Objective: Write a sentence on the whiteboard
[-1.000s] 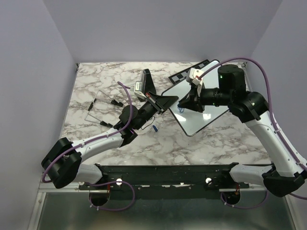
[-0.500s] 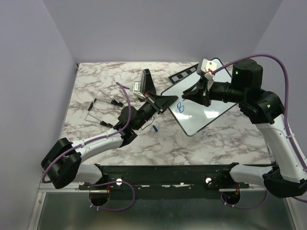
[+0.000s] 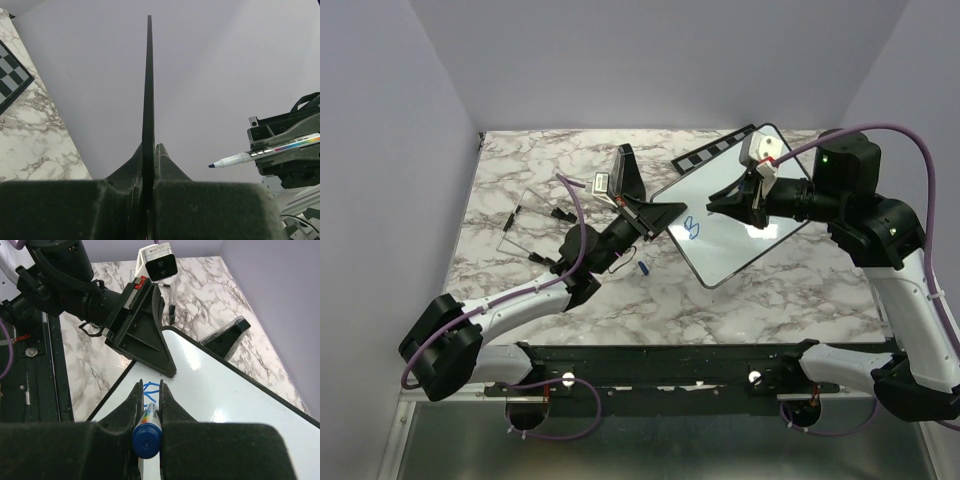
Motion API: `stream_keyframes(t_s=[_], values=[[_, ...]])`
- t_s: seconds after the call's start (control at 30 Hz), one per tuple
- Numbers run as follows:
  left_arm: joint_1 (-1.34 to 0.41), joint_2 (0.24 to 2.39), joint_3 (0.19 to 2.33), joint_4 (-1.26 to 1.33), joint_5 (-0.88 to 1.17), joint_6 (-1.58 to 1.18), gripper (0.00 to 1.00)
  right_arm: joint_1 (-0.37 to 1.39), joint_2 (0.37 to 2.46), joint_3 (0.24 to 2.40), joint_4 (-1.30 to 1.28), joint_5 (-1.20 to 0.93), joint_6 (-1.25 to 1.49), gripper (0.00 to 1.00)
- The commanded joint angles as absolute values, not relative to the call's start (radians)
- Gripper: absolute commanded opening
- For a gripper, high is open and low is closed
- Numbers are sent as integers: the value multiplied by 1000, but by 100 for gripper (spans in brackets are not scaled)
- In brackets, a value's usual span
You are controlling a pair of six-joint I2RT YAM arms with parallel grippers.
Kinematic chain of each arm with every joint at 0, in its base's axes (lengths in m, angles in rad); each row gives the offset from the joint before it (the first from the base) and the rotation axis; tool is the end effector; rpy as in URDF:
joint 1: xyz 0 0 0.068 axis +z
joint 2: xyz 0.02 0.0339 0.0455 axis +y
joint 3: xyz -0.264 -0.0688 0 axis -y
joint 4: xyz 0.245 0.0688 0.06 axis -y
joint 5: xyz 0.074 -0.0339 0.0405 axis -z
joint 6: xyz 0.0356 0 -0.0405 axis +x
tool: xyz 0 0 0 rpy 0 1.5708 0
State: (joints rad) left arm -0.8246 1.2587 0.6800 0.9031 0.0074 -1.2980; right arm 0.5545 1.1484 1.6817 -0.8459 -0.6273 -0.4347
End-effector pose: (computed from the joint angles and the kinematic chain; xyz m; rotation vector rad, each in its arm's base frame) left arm 0.1904 -0.2063 0.3159 -0.3398 1.4410 -1.8008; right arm 0.1506 0.1178 0.4989 -1.2457 1.4021 0.6705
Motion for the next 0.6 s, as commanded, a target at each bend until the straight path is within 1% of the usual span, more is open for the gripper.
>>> stream_keyframes(t_s=[0.0,0.57], values=[[-818,1207,692,1040,32,-1325,0,540,1143,1675,-876,-653,-443,0],[-815,1216,701,1032,49,-1338,0,520,1167,1667,-847,-681,-423,1]])
